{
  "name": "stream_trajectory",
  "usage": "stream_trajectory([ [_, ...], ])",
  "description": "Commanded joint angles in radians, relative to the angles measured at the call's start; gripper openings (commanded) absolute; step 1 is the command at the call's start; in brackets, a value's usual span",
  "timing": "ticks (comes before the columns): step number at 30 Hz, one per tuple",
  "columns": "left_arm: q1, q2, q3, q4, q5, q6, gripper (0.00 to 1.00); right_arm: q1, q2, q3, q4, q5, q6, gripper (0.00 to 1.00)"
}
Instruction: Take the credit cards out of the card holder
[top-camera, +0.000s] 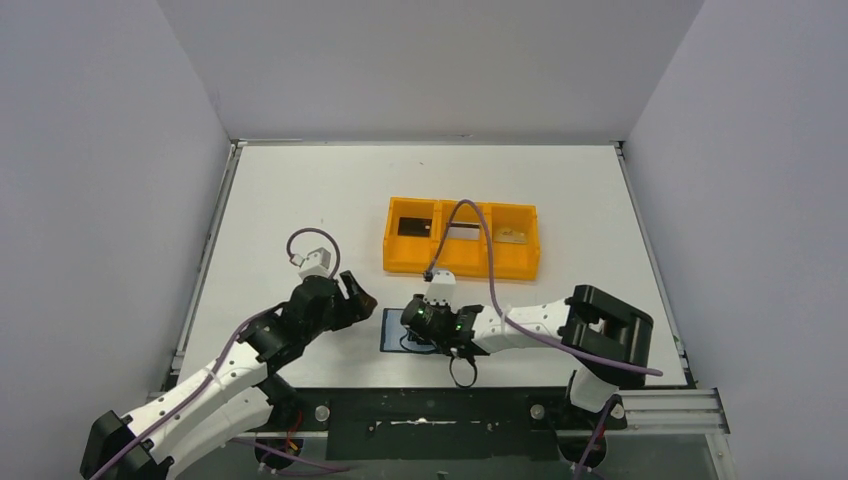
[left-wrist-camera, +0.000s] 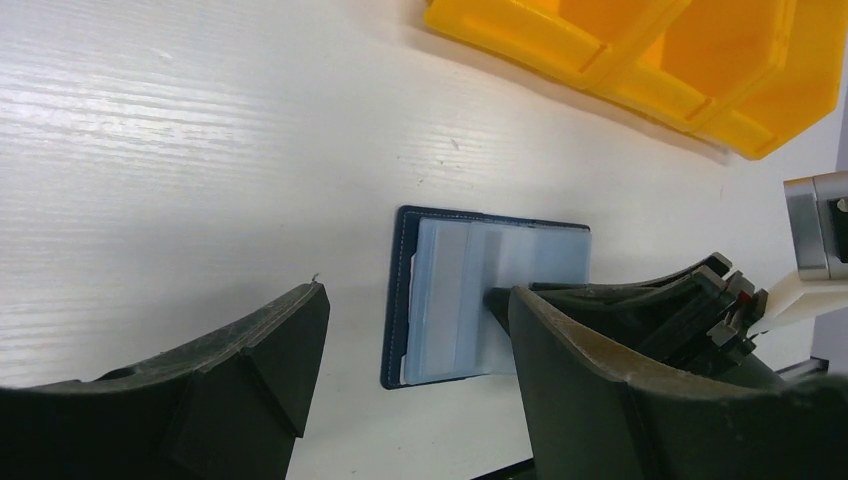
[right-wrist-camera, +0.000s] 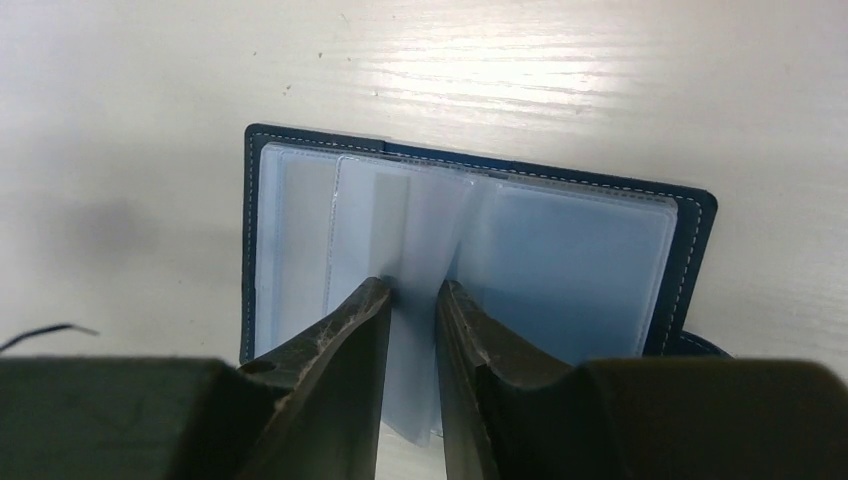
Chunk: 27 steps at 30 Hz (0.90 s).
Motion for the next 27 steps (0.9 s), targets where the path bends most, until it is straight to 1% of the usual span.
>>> stream_trajectory([
  [1,0.004,0.03,0.009,0.144,0.107,0.039,0.66,-0.051,-0.084,-0.157,0.24,-0.108,0.009,0.25],
  [6,0.003,0.094,-0.004,0.266,0.229,0.067,0.66,-0.118,-0.133,-0.338,0.51,-0.216,0.057,0.24],
  [11,0.0,0.195,-0.003,0.361,0.338,0.083,0.66,-0.148,-0.137,-0.463,0.688,-0.261,0.112,0.25],
  [15,-0.003,0.269,0.0,0.4,0.366,0.078,0.66,-0.165,-0.116,-0.515,0.776,-0.289,0.148,0.24],
  [19,-0.008,0.324,-0.007,0.442,0.387,0.063,0.66,-0.178,-0.098,-0.562,0.84,-0.299,0.187,0.21],
  [27,-0.019,0.43,-0.006,0.515,0.441,0.05,0.66,-0.2,-0.063,-0.613,0.934,-0.32,0.239,0.19],
])
